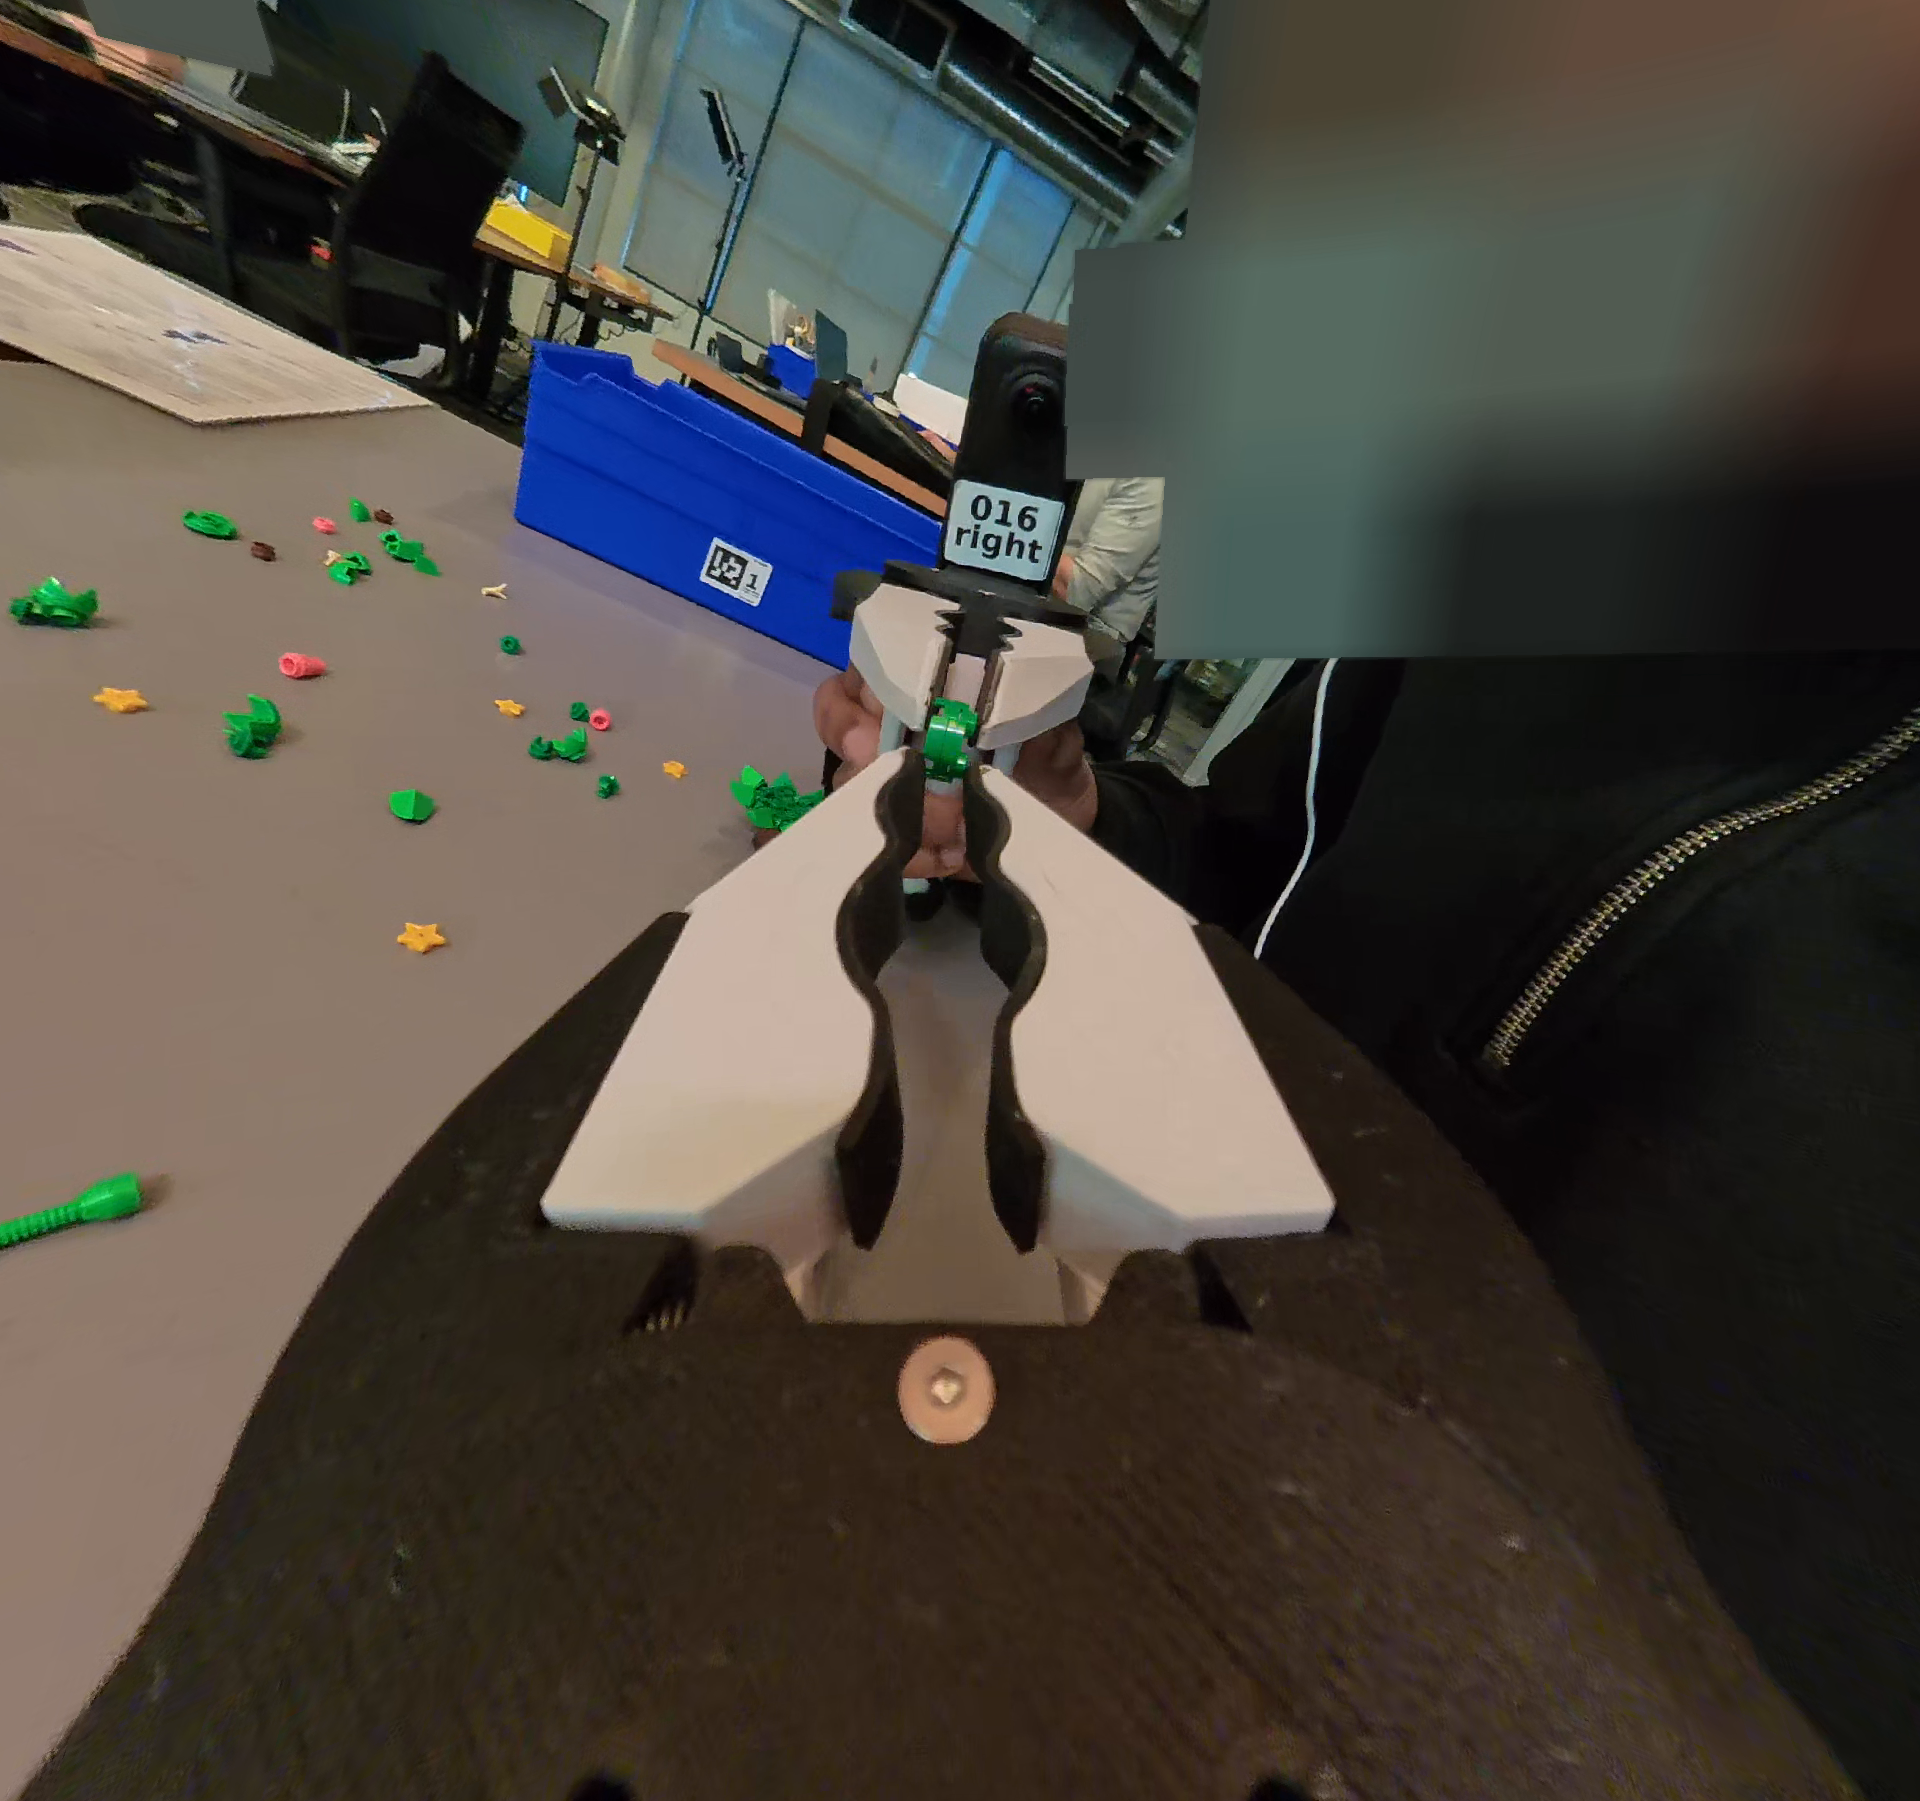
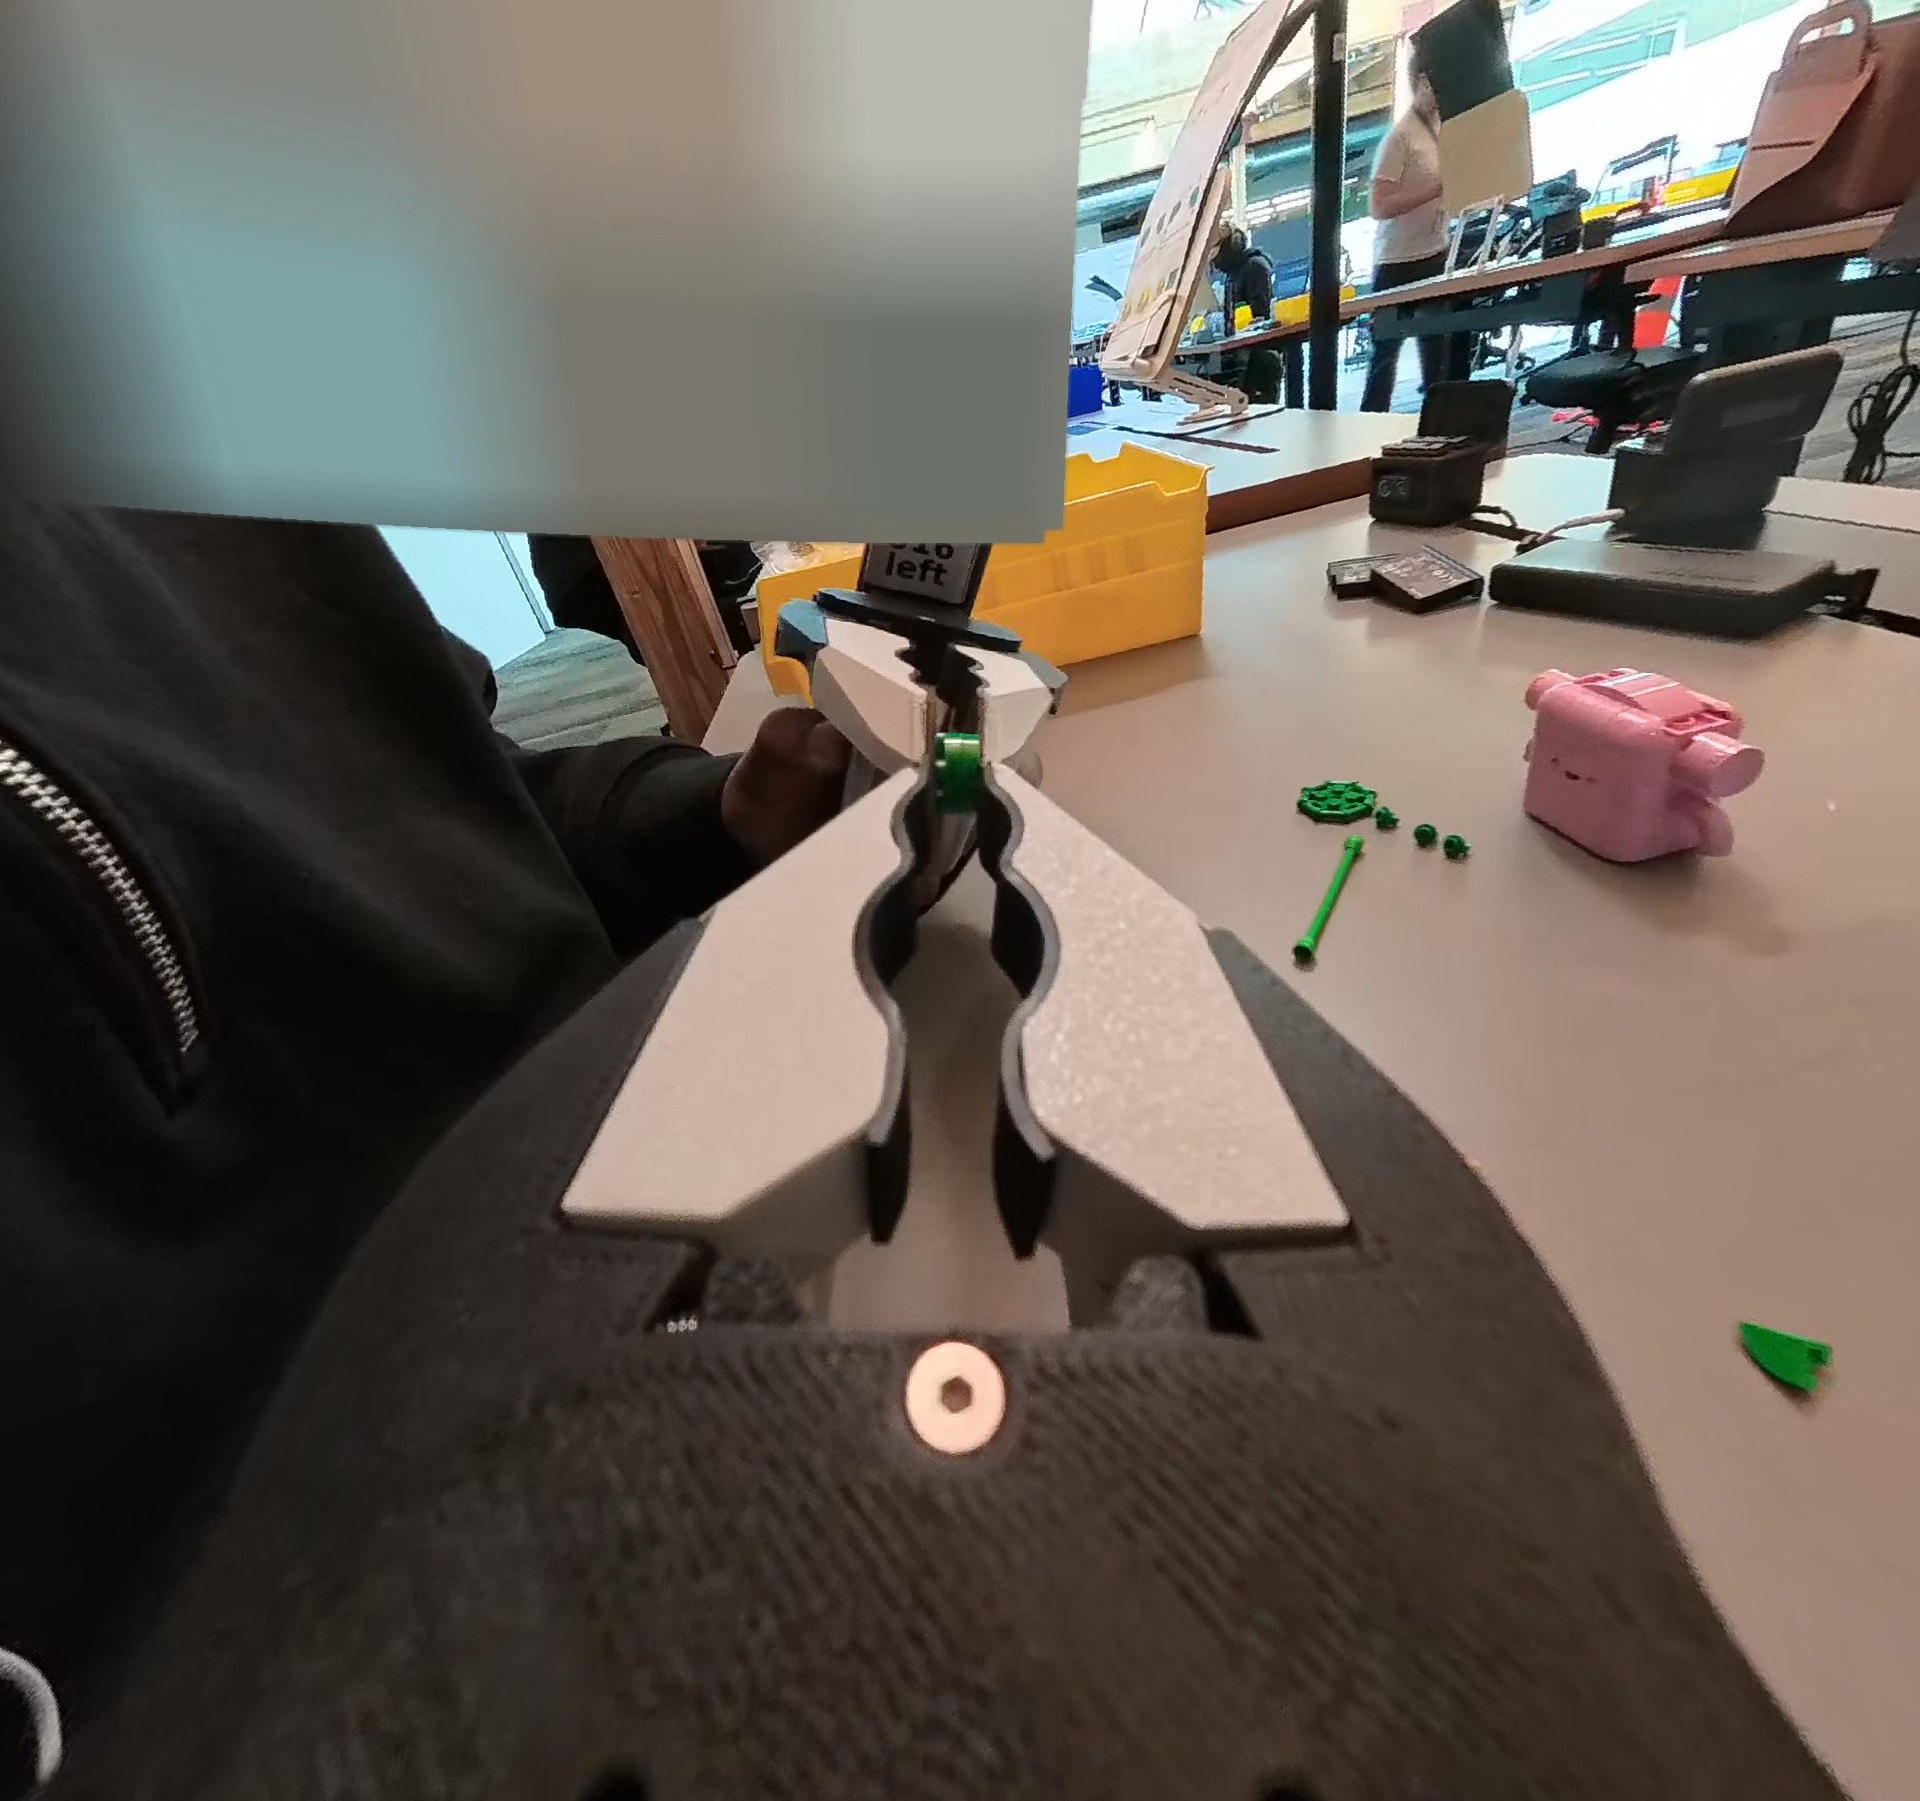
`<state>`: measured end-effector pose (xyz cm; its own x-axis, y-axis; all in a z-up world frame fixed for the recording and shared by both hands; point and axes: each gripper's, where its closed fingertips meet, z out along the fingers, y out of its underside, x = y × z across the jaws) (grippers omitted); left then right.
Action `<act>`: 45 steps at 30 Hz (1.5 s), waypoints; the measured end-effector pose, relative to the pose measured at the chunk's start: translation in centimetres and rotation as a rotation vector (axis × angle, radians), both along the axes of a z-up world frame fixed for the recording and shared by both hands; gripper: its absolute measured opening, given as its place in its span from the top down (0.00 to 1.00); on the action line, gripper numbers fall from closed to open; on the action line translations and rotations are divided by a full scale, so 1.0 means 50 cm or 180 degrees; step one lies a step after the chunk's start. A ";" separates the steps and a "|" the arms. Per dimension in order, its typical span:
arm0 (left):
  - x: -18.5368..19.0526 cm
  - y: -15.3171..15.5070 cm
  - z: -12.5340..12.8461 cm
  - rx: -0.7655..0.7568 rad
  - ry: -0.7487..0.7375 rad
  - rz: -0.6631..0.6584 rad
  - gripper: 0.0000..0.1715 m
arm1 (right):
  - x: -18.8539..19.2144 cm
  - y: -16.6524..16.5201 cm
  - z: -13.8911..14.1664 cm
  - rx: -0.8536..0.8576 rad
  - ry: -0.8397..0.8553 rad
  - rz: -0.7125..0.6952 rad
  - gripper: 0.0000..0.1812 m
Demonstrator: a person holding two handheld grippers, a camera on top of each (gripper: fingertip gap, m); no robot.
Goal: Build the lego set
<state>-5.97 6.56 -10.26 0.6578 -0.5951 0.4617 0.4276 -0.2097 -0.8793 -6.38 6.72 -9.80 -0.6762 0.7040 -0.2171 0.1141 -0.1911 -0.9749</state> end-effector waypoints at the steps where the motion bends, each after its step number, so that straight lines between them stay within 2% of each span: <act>1: -0.001 0.001 0.000 0.0005 -0.0003 0.0007 0.99 | -0.001 0.000 -0.001 0.0024 0.0004 -0.0006 0.97; 4: -0.002 0.001 0.003 0.0035 -0.0017 0.0013 0.95 | -0.002 0.001 -0.005 0.0059 -0.0004 -0.0018 0.97; 11: -0.003 -0.003 0.004 0.0036 -0.0031 -0.0014 0.99 | 0.000 -0.006 -0.006 -0.0010 -0.0016 0.0067 0.97; 14: 0.000 -0.007 0.004 0.0038 0.0026 -0.0041 1.00 | -0.001 -0.012 -0.009 -0.0029 -0.0047 0.0110 0.90; 25: 0.004 -0.010 0.008 0.0044 -0.0131 -0.0157 1.00 | 0.001 -0.015 -0.012 0.0000 -0.0064 0.0137 0.95; 29: 0.005 -0.007 0.005 0.0064 0.0035 -0.0070 0.99 | 0.001 -0.009 -0.009 -0.0178 -0.0144 0.0174 0.95; 34: -0.001 -0.007 0.007 0.0225 0.0467 0.0217 0.95 | 0.004 -0.013 -0.011 -0.0358 -0.0301 0.0301 0.95; 40: 0.012 -0.009 0.002 0.0223 0.0557 0.0129 0.97 | 0.004 -0.019 -0.020 -0.0554 -0.0518 0.0442 0.95; 45: 0.014 -0.013 0.003 0.0219 0.0537 0.0066 0.99 | 0.006 -0.021 -0.017 -0.0559 -0.0451 0.0459 0.95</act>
